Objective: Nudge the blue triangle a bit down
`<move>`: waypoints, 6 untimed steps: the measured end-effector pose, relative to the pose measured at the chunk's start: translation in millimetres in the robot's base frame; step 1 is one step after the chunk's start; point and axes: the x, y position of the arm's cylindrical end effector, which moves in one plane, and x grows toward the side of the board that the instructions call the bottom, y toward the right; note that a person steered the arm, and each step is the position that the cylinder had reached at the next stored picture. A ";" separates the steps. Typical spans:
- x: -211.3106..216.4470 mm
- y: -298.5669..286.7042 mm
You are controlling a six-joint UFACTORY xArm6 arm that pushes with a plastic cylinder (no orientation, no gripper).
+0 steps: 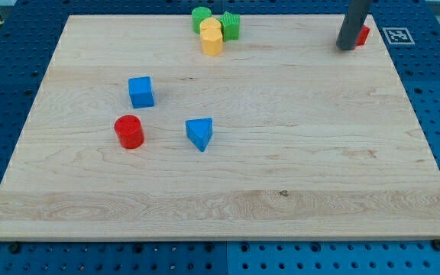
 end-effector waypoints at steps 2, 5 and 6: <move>-19.7 21.6; 93.4 -116.7; 142.0 -168.6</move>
